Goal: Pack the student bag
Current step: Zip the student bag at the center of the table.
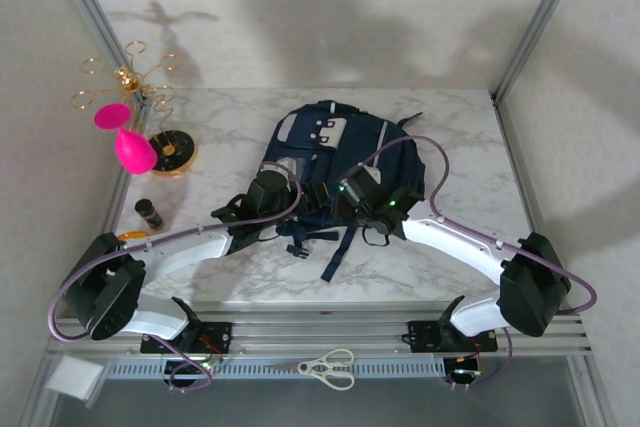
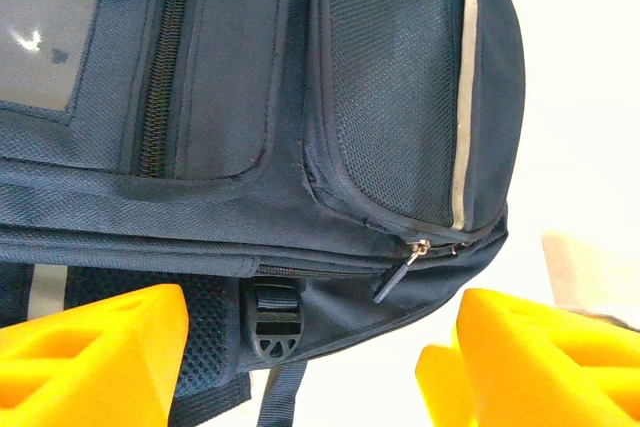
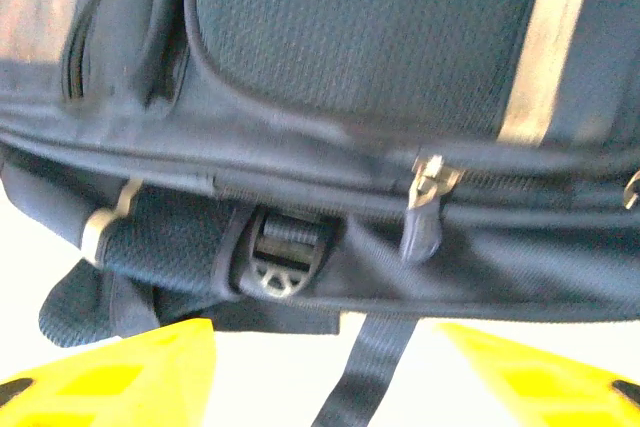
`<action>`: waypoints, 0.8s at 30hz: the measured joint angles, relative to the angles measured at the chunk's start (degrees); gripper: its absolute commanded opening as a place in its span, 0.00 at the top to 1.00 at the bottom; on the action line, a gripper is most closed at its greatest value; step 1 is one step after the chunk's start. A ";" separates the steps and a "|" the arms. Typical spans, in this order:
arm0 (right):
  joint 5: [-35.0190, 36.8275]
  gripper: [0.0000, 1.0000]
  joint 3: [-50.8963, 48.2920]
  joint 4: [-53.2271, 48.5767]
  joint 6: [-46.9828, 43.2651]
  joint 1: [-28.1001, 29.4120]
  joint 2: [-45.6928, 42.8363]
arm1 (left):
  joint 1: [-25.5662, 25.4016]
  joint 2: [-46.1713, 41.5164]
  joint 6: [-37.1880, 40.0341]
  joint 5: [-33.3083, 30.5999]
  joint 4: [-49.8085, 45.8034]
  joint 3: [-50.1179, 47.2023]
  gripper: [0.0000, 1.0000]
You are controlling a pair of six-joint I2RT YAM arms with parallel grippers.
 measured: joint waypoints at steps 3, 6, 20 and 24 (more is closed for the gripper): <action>0.22 0.48 0.83 -1.95 2.86 1.79 2.51 | 0.00 0.00 -0.90 -1.07 0.09 0.00 0.29; 2.25 0.52 3.32 -4.26 4.87 2.29 6.40 | 0.11 0.00 -1.90 -1.84 0.52 -0.07 0.28; 5.55 0.57 1.16 0.90 -0.85 -3.61 7.78 | 0.11 1.14 -4.07 -2.36 3.34 -0.68 0.28; 4.04 0.57 -2.91 6.99 -4.68 -4.35 7.41 | 0.11 2.32 -4.50 -2.25 3.85 -0.68 0.28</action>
